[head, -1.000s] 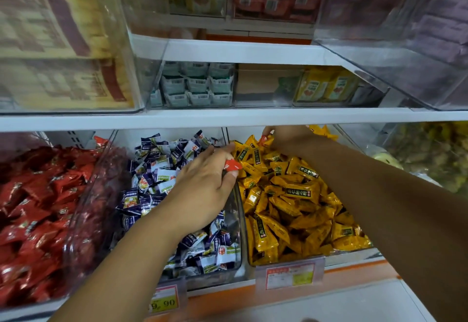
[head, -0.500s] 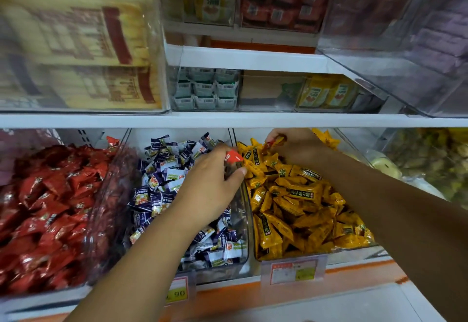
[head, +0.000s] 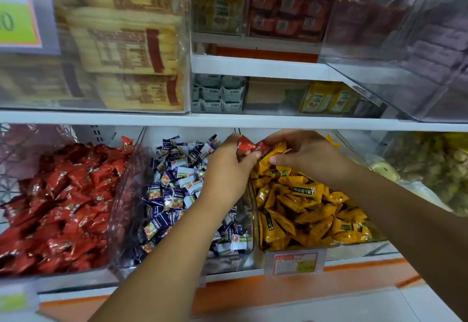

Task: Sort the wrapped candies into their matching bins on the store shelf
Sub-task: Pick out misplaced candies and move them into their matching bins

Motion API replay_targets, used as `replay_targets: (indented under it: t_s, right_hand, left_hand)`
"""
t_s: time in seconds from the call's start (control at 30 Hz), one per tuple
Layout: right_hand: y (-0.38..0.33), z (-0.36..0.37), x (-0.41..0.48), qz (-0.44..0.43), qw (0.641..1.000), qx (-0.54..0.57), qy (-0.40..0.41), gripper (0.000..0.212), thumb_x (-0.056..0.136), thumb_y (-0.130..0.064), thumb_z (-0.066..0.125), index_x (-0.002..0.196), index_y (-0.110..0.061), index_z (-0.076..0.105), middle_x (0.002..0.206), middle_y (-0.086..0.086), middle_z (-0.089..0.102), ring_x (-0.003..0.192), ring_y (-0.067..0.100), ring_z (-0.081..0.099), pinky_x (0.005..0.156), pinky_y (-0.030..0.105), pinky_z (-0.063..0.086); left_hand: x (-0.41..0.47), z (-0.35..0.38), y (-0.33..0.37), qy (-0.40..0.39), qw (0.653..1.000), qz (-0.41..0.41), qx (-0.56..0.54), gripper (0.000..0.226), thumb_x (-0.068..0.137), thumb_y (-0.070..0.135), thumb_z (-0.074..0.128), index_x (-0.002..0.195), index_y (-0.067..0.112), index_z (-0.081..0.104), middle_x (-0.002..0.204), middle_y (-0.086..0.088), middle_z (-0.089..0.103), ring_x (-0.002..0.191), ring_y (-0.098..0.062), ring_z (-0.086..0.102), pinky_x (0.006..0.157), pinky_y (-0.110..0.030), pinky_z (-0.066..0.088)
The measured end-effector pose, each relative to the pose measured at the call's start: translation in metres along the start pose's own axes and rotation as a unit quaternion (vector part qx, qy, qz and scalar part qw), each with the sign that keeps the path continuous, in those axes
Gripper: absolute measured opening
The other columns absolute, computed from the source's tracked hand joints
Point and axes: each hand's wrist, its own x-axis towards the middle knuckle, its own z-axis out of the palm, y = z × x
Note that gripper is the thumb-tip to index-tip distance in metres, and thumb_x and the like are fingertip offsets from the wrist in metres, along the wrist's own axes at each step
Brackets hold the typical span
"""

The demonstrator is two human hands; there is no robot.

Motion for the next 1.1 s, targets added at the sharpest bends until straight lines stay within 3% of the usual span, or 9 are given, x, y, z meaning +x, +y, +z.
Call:
replay_targets:
  t_s: [0.2,0.33,0.53,0.67,0.8,0.93,1.0,1.03,1.1]
  right_hand:
    - [0.022,0.006,0.01,0.027,0.991,-0.109,0.077,0.022,0.086,-0.015,0.069,0.103,-0.029,0.068,0.098,-0.008,0.065,0.085,0.003,0.058,0.06,0.004,0.04]
    - [0.038,0.014,0.012,0.075,0.982,-0.166,0.057,0.022,0.089,-0.023,0.066,0.11,-0.027,0.065,0.112,-0.002,0.062,0.093,0.013,0.055,0.072,0.023,0.04]
    - [0.037,0.033,0.014,0.075,0.972,-0.219,0.044,0.021,0.09,-0.013,0.063,0.11,-0.017,0.068,0.131,0.011,0.056,0.116,0.028,0.053,0.087,0.027,0.038]
    - [0.038,0.037,0.014,0.078,0.97,-0.228,0.032,0.022,0.091,-0.011,0.061,0.111,-0.019,0.067,0.131,0.013,0.053,0.108,0.03,0.055,0.083,0.029,0.041]
    - [0.037,0.034,0.01,0.062,0.971,-0.228,0.02,0.023,0.093,-0.014,0.059,0.114,-0.021,0.066,0.131,0.009,0.052,0.115,0.024,0.052,0.087,0.024,0.037]
    - [0.035,0.03,0.003,0.032,0.981,-0.186,0.053,0.024,0.095,-0.012,0.053,0.111,-0.023,0.068,0.126,0.001,0.055,0.084,0.004,0.053,0.07,0.016,0.04]
    - [0.036,0.025,0.004,0.015,0.987,-0.15,0.062,0.024,0.092,-0.016,0.056,0.107,-0.03,0.067,0.128,-0.003,0.053,0.108,0.008,0.052,0.091,0.022,0.042]
    - [0.036,0.023,0.005,0.018,0.988,-0.147,0.032,0.026,0.089,-0.021,0.06,0.111,-0.035,0.063,0.133,-0.003,0.049,0.127,0.015,0.042,0.106,0.032,0.035]
    - [0.031,0.023,0.009,0.056,0.978,-0.182,-0.085,0.052,0.084,-0.035,0.067,0.131,-0.043,0.048,0.15,-0.002,0.033,0.144,0.023,0.015,0.117,0.044,0.015]
  left_hand:
    - [0.008,-0.05,-0.015,0.053,0.997,-0.026,0.056,0.016,0.092,0.032,0.063,0.09,0.016,0.057,0.081,0.004,0.063,0.069,-0.011,0.057,0.051,-0.018,0.034]
    - [0.004,-0.129,-0.044,0.123,0.976,-0.081,0.158,0.022,0.092,0.029,0.062,0.092,0.009,0.053,0.077,0.001,0.056,0.074,-0.021,0.052,0.058,-0.025,0.027]
    - [-0.021,-0.2,-0.093,0.13,0.951,-0.167,0.226,0.023,0.091,0.019,0.06,0.114,0.014,0.06,0.096,-0.005,0.063,0.092,-0.029,0.059,0.074,-0.03,0.042]
    - [-0.023,-0.206,-0.101,0.095,0.95,-0.153,0.255,0.043,0.088,0.022,0.063,0.13,0.031,0.055,0.123,-0.007,0.064,0.117,-0.033,0.052,0.101,-0.042,0.044]
    - [-0.017,-0.193,-0.09,0.08,0.941,-0.114,0.307,0.054,0.085,0.027,0.07,0.136,0.023,0.051,0.135,-0.009,0.056,0.128,-0.032,0.044,0.11,-0.036,0.027]
    - [-0.007,-0.146,-0.053,0.052,0.941,-0.01,0.334,0.052,0.087,0.034,0.067,0.135,0.019,0.052,0.14,-0.011,0.05,0.13,-0.032,0.043,0.112,-0.038,0.029]
    - [-0.012,-0.108,-0.029,-0.012,0.961,0.028,0.274,0.051,0.092,0.037,0.059,0.139,0.02,0.048,0.146,-0.007,0.043,0.135,-0.026,0.037,0.114,-0.038,0.028]
    - [-0.018,-0.089,-0.02,-0.053,0.966,0.041,0.25,0.053,0.094,0.04,0.054,0.143,0.021,0.043,0.151,-0.004,0.037,0.14,-0.022,0.029,0.116,-0.036,0.023]
    - [-0.025,-0.053,-0.01,-0.135,0.961,0.06,0.234,0.06,0.096,0.046,0.045,0.149,0.023,0.029,0.157,0.0,0.023,0.145,-0.017,0.015,0.117,-0.03,0.012]
